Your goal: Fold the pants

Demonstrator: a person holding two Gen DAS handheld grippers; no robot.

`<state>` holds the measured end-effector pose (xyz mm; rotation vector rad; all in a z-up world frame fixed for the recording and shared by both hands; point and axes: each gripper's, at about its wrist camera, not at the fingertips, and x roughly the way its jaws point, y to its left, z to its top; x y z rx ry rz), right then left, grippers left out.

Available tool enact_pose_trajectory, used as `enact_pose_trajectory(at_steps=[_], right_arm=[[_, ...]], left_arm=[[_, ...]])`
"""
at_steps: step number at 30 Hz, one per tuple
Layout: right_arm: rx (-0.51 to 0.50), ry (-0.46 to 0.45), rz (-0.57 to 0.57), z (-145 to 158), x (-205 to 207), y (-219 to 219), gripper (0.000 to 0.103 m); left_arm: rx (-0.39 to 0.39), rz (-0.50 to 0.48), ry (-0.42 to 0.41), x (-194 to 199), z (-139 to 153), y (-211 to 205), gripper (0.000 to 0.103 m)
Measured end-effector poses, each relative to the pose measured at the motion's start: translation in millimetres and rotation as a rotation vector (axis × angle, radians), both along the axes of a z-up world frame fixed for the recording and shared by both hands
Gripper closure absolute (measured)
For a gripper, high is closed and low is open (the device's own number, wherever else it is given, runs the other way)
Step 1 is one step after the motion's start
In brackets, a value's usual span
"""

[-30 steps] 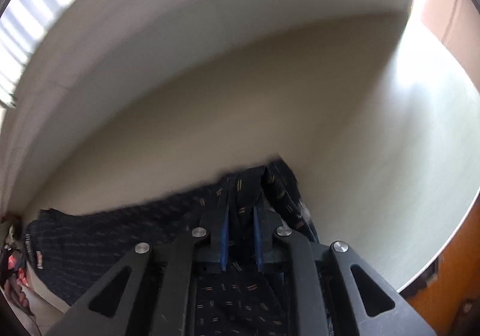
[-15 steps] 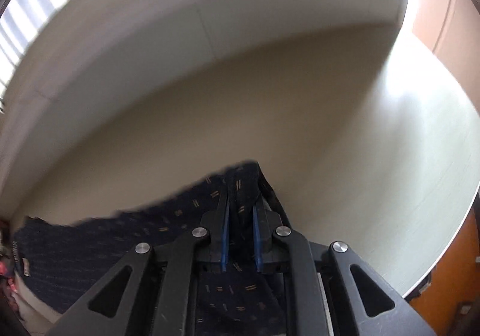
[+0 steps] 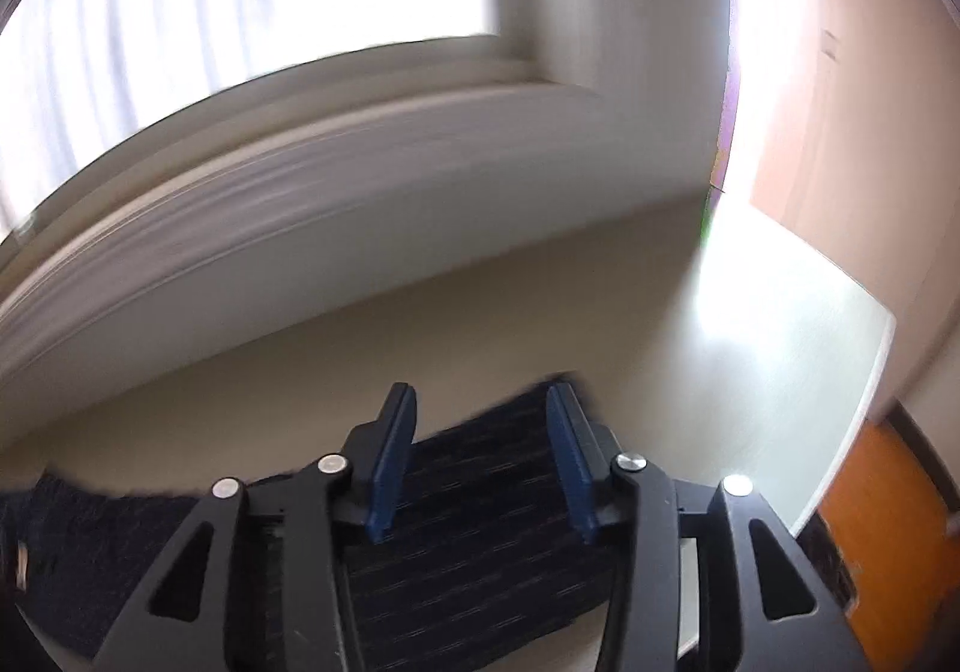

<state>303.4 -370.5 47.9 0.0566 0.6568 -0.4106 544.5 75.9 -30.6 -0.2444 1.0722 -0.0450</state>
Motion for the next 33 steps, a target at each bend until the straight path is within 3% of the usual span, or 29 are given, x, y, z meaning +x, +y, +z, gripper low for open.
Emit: enact_pose_trajectory(at_steps=[3,5,7,10,12,17,23,24,30,33], right_arm=[[-0.165,0.041,-0.058,-5.9,0.2,27.3,0.06],[-0.165,0.028,-0.098,-4.7,-9.2,16.9,0.059],[-0.057,0.005,-0.068,2.1,-20.1,-2.0,0.058],[0.117,0.037,0.04,-11.9,-33.1,-27.4,0.058],[0.181,0.086,0.121,-25.5,-28.8,-16.9,0.058],[0.314,0.172,0.318,-60.3,1.2,57.2,0.058],[0.376,0.26,0.481,-85.1,24.6,140.6,0.058],[0.385,0.27,0.491,-80.1,33.7,149.2,0.058],[0.355,0.318,0.459,-119.3,38.0,168.8,0.058],[0.374,0.303,0.439,-122.9,37.1,164.0,0.071]], left_arm=[[0.023,-0.051,0.03,-7.6,-10.5,-35.0,0.0],[0.005,-0.059,0.035,-16.2,-11.3,-47.7,0.0],[-0.003,-0.063,0.023,-25.1,-5.8,-59.8,0.0],[0.011,-0.064,0.017,-38.2,-2.4,-71.9,0.0],[0.018,-0.057,0.015,-48.0,-3.6,-75.4,0.0],[0.016,-0.025,0.02,-68.2,-3.1,-63.6,0.0],[-0.055,-0.007,-0.001,-68.2,0.2,-29.7,0.0],[-0.059,-0.011,0.004,-65.5,-5.0,-23.1,0.0],[-0.101,-0.066,0.044,-50.4,-33.6,22.9,0.0],[-0.101,-0.143,0.039,-57.0,-34.6,27.2,0.0]])
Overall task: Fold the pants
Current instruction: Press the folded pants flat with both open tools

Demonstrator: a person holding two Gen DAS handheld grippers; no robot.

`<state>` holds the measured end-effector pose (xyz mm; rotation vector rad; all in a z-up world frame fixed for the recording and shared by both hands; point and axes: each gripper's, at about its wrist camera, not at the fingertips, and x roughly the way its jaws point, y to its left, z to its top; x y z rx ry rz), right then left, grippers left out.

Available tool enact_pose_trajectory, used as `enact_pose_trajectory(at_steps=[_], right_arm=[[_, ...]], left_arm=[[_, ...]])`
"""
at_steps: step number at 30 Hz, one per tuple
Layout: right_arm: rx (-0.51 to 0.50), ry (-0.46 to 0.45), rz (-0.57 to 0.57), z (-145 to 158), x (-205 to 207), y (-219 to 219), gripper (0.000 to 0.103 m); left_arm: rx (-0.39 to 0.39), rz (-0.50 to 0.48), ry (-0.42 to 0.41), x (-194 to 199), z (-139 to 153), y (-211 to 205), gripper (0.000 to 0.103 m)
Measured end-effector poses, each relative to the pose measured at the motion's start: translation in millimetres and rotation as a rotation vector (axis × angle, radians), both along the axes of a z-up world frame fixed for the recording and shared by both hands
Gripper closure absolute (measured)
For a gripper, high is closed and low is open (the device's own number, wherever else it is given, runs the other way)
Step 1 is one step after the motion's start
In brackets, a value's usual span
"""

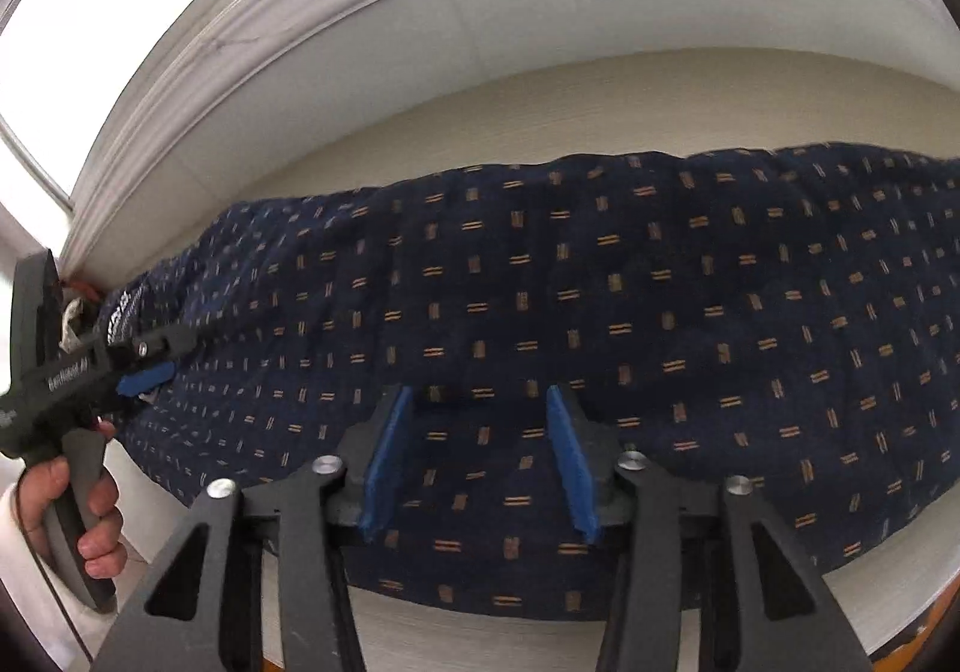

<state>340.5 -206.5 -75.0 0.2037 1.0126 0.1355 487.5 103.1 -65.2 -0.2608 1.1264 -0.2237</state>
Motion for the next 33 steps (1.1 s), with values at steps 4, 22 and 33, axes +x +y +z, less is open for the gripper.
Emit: enact_pose_trajectory(at_steps=[4,22,33], right_arm=[[-0.009,-0.014,-0.109,2.0,-9.7,-33.8,0.081],[0.117,-0.094,-0.366,47.6,-28.3,-194.7,0.065],[0.322,-0.051,-0.137,8.5,53.9,-119.1,0.061]], left_arm=[[0.02,-0.07,-0.011,-10.2,0.3,1.6,0.0],[0.135,-0.009,0.04,16.6,3.1,-23.7,0.0],[0.145,0.013,0.069,37.1,-2.7,-35.1,0.0]])
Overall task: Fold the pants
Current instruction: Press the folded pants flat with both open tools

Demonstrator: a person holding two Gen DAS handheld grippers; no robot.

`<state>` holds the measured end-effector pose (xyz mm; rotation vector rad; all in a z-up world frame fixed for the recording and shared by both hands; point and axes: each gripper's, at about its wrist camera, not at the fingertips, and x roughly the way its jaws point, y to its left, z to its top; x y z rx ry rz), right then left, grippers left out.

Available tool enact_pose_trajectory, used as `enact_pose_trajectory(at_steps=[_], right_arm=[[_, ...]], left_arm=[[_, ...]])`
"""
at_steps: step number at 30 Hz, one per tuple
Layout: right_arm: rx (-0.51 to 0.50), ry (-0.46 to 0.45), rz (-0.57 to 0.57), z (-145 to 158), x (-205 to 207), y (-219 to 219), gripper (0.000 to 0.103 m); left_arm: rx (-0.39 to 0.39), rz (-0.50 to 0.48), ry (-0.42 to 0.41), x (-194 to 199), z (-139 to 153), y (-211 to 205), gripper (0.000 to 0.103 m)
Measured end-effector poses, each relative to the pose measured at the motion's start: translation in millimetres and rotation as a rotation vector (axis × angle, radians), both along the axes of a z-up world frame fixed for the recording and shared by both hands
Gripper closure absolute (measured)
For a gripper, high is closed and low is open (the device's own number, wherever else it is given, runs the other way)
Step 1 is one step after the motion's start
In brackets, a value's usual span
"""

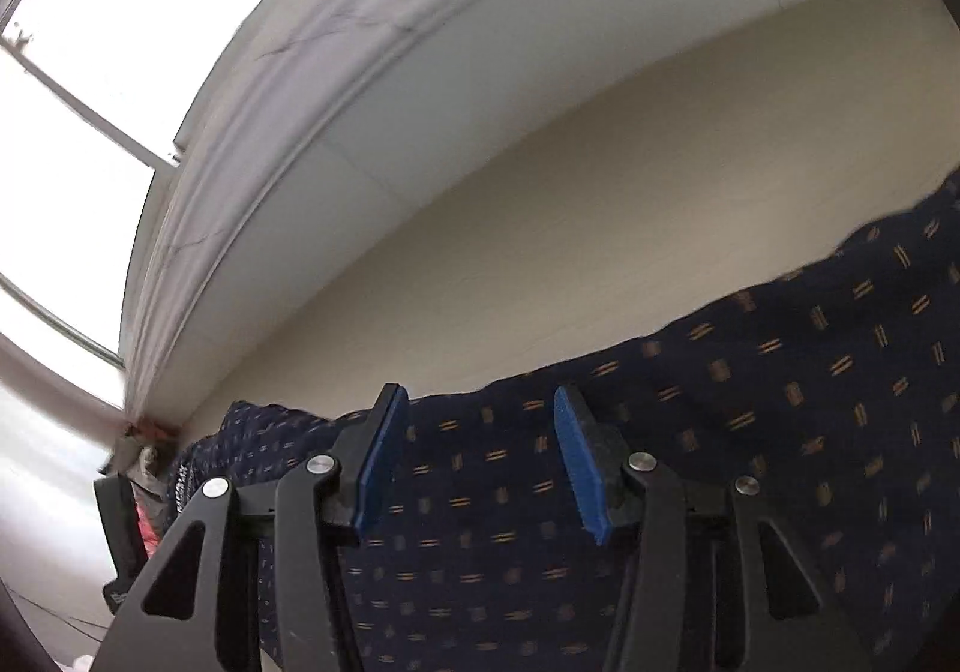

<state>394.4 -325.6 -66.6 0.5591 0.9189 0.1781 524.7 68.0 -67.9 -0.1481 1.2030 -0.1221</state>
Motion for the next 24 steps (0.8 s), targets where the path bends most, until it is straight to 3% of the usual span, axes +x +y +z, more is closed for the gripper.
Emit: enact_pose_trajectory(at_steps=[3,8,15,19,24], right_arm=[[-0.033,-0.022,-0.015,2.0,-2.0,-28.2,0.065],[-0.066,-0.031,-0.128,10.1,-30.4,-111.6,0.083],[-0.107,-0.041,-0.363,26.6,-76.1,-221.2,0.084],[-0.121,-0.046,-0.428,40.5,-92.7,-233.0,0.078],[-0.055,-0.139,-0.385,66.5,-127.6,-158.2,0.063]], left_arm=[[-0.003,0.004,0.004,5.5,0.8,-3.5,0.0],[0.011,0.008,0.005,11.3,0.3,-10.4,0.0],[0.035,0.026,0.002,10.5,5.4,-11.6,0.0],[0.039,0.05,-0.004,10.1,-0.7,-10.4,0.0],[0.038,0.047,-0.006,11.3,-1.2,-12.0,0.0]])
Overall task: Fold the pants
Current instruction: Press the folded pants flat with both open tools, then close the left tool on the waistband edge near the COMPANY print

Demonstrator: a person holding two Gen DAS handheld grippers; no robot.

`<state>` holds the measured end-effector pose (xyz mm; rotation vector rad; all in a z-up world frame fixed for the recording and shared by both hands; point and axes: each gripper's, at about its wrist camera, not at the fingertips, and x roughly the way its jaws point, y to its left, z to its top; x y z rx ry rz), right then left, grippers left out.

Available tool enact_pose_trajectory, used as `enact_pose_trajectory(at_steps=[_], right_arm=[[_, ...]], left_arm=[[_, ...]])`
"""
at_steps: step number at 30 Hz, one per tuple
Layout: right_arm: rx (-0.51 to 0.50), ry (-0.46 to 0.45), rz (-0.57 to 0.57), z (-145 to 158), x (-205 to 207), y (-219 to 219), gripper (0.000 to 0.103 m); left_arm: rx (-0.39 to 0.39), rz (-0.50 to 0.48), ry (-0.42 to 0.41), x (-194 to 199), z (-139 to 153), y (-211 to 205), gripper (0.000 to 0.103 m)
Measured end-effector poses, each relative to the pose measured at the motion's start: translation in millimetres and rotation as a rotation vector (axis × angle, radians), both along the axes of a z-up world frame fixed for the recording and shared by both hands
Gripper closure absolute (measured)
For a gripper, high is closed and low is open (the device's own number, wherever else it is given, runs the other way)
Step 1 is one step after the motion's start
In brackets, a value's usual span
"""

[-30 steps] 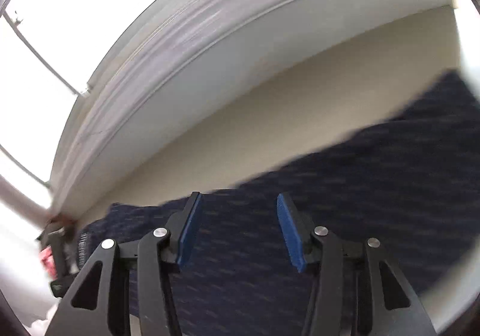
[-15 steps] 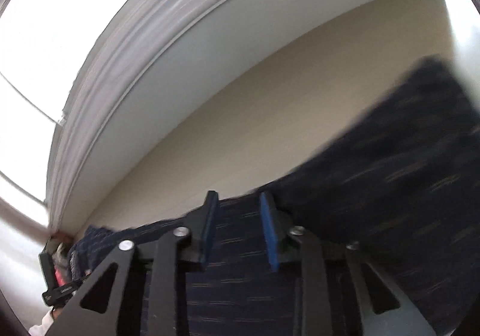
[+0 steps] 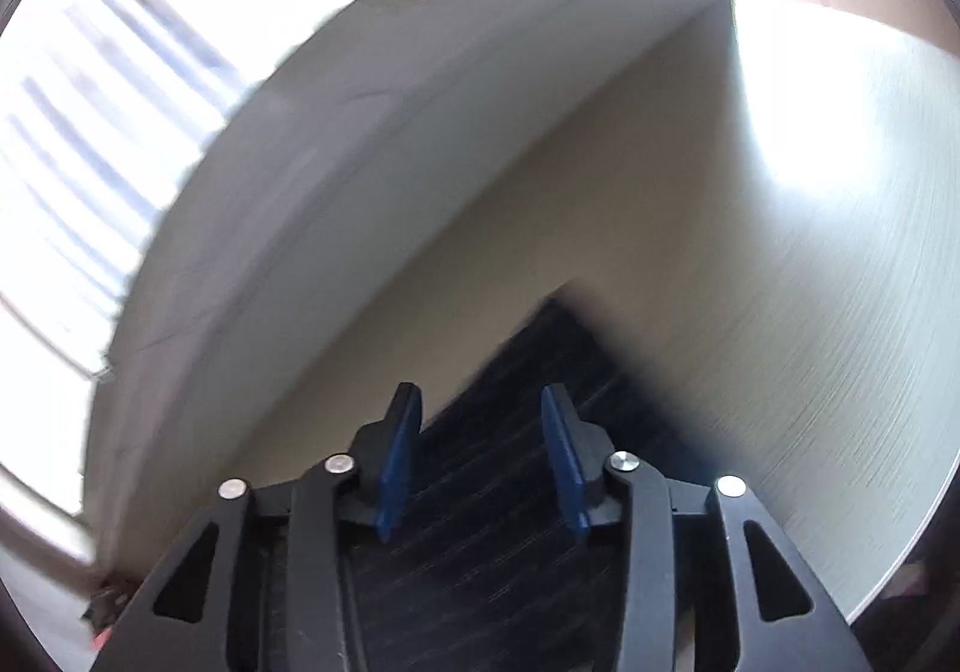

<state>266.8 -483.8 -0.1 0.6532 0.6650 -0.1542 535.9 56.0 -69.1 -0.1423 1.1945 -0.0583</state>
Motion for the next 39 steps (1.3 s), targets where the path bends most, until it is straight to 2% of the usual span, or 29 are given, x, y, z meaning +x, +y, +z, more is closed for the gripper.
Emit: enact_pose_trajectory(at_steps=[4,6,8,10,11,13,14,16,19,21,22,24,25,27,30,31,32,34,37,39], right_arm=[[0.097,-0.001,0.17,-17.3,-14.2,111.2,0.041],[0.183,0.034,0.271,-39.9,-13.2,167.4,0.041],[0.23,0.067,0.343,-56.8,-10.5,205.1,0.041],[0.199,0.086,0.397,-69.2,-8.8,233.1,0.04],[0.174,0.076,0.401,-69.5,-10.1,234.5,0.042],[0.215,0.066,0.405,-71.0,-4.5,219.3,0.051],[0.212,0.068,0.389,-69.6,-4.8,188.0,0.055],[0.168,0.057,0.342,-73.4,-8.2,155.1,0.058],[0.165,0.044,0.204,-63.4,-25.4,80.8,0.066],[0.119,0.045,0.136,-56.3,-29.7,35.6,0.07],[0.093,0.05,0.11,-52.8,-32.9,19.3,0.071],[0.072,0.054,0.06,-47.5,-40.5,-16.0,0.078],[0.073,0.058,0.042,-47.3,-40.7,-27.2,0.085],[0.047,0.075,0.022,-43.0,-43.0,-42.4,0.087],[0.056,0.078,-0.02,-28.1,-45.3,-47.0,0.081],[0.024,0.087,-0.018,-19.7,-49.9,-37.8,0.071],[-0.011,0.088,0.0,-9.8,-54.6,-21.7,0.062],[-0.037,0.068,0.055,17.3,-44.0,14.1,0.061],[-0.051,0.067,0.184,30.4,-33.2,78.3,0.055],[-0.05,0.095,0.273,25.5,-20.7,127.4,0.051]], left_arm=[[0.001,-0.012,0.001,-0.8,0.9,2.0,0.0],[0.004,-0.018,0.003,-1.5,1.0,0.5,0.0],[0.004,-0.025,0.006,-1.7,1.4,1.2,0.0],[0.001,-0.03,0.009,-1.4,1.8,0.6,0.0],[-0.004,-0.032,0.011,-1.0,1.5,1.3,0.0],[-0.011,-0.035,0.014,-0.6,1.1,2.3,0.0],[-0.014,-0.036,0.014,-0.3,1.3,3.1,0.0],[-0.02,-0.038,0.013,0.4,0.8,4.2,0.0],[-0.021,-0.041,0.012,1.1,1.0,4.9,0.0],[-0.024,-0.041,0.008,0.8,1.1,5.9,0.0],[-0.022,-0.042,0.006,0.2,1.2,5.6,0.0],[-0.016,-0.045,0.001,-1.4,1.2,4.1,0.0],[-0.011,-0.045,-0.002,-2.0,1.1,4.2,0.0],[-0.01,-0.043,-0.004,-3.0,1.8,4.0,0.0],[-0.005,-0.044,-0.004,-4.8,4.6,1.8,0.0],[-0.003,-0.044,-0.002,-4.9,6.9,0.2,0.0],[-0.013,-0.045,-0.006,-6.0,11.8,-2.0,0.0],[-0.065,-0.075,-0.04,-10.8,25.0,-12.1,0.0],[-0.082,-0.144,-0.078,-14.1,33.0,-38.9,0.0],[-0.039,-0.153,-0.084,-11.4,26.0,-53.3,0.0]])
